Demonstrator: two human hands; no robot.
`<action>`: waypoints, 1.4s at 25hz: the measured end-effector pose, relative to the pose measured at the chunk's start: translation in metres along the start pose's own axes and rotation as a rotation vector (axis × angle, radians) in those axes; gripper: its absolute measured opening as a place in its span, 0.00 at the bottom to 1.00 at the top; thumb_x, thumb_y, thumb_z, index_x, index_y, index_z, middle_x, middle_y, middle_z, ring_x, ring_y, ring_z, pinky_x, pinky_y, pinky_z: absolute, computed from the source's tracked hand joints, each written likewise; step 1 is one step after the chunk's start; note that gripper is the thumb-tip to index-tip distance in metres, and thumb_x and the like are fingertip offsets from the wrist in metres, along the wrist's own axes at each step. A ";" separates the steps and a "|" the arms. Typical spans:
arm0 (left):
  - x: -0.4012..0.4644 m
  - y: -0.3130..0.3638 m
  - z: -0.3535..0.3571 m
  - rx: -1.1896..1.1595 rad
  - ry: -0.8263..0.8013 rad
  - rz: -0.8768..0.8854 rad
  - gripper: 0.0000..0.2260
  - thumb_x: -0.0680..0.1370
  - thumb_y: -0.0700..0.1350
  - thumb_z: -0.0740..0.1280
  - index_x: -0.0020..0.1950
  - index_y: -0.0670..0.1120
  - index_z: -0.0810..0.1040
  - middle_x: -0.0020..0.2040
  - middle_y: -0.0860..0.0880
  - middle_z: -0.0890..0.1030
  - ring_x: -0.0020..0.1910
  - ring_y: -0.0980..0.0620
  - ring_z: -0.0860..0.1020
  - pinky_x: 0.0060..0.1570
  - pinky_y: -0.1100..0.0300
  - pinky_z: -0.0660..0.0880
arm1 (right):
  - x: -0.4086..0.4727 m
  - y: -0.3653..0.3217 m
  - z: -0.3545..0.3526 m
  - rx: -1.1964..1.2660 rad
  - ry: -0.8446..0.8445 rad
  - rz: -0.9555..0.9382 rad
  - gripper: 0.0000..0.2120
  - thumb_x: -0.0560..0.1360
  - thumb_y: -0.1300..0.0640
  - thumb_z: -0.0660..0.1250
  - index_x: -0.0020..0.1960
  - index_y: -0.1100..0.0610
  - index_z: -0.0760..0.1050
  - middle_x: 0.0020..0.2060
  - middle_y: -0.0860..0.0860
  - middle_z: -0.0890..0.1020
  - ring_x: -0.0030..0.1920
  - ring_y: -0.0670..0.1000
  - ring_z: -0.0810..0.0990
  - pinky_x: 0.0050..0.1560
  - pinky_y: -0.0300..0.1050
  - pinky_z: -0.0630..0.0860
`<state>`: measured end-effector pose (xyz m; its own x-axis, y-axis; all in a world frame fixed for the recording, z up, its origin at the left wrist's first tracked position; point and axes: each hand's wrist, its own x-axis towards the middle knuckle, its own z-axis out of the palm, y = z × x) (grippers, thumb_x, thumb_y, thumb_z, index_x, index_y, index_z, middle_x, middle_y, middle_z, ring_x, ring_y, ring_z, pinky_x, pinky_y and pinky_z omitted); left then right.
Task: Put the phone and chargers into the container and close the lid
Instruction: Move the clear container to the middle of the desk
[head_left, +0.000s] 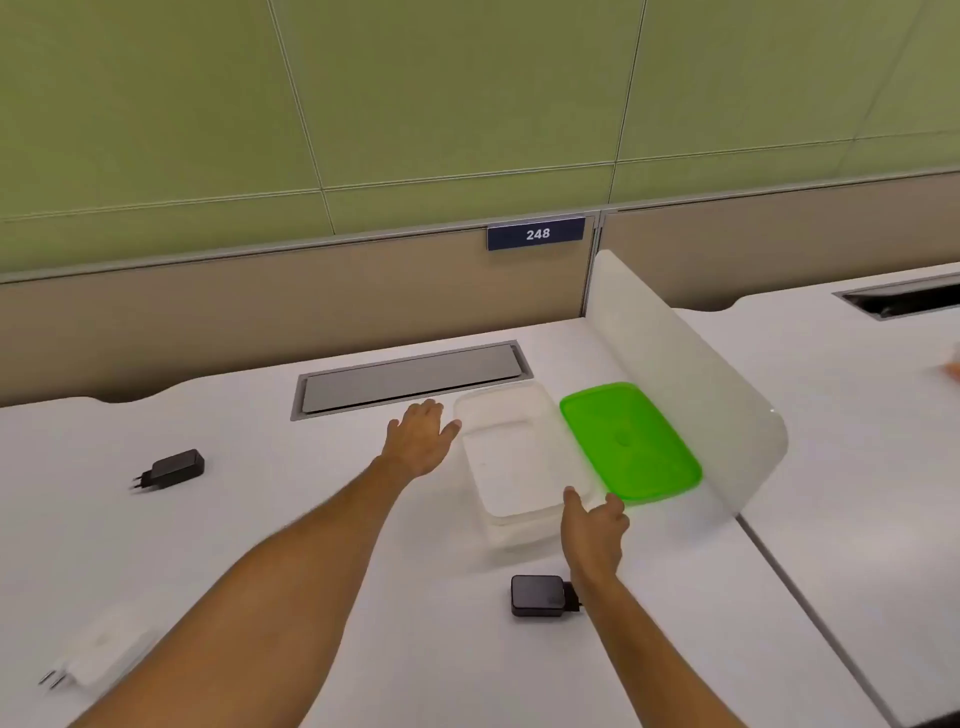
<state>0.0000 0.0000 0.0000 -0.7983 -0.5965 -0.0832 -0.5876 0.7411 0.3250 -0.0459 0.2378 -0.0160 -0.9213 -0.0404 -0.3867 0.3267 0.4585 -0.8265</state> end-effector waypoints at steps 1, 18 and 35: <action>0.004 0.001 -0.001 0.007 -0.006 -0.006 0.24 0.82 0.57 0.52 0.73 0.44 0.62 0.76 0.45 0.61 0.74 0.45 0.59 0.69 0.43 0.58 | 0.001 -0.004 0.003 0.059 -0.007 0.074 0.33 0.78 0.44 0.60 0.75 0.59 0.54 0.72 0.58 0.61 0.64 0.64 0.71 0.61 0.55 0.67; 0.075 0.011 0.006 -0.178 -0.319 -0.065 0.32 0.80 0.61 0.53 0.77 0.45 0.50 0.79 0.46 0.52 0.77 0.45 0.53 0.74 0.46 0.54 | 0.013 -0.032 0.053 0.558 0.031 0.471 0.31 0.79 0.43 0.55 0.74 0.60 0.54 0.74 0.59 0.61 0.70 0.62 0.64 0.67 0.57 0.62; 0.009 -0.084 -0.036 -0.771 0.177 -0.380 0.16 0.79 0.57 0.57 0.45 0.49 0.78 0.47 0.46 0.79 0.46 0.46 0.78 0.44 0.56 0.71 | 0.030 -0.087 0.098 0.194 -0.186 -0.062 0.34 0.79 0.38 0.51 0.77 0.58 0.52 0.76 0.55 0.62 0.74 0.58 0.61 0.73 0.53 0.57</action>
<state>0.0470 -0.0785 0.0054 -0.4972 -0.8470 -0.1882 -0.5052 0.1063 0.8564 -0.0811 0.1093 0.0047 -0.8921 -0.2342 -0.3863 0.3212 0.2724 -0.9070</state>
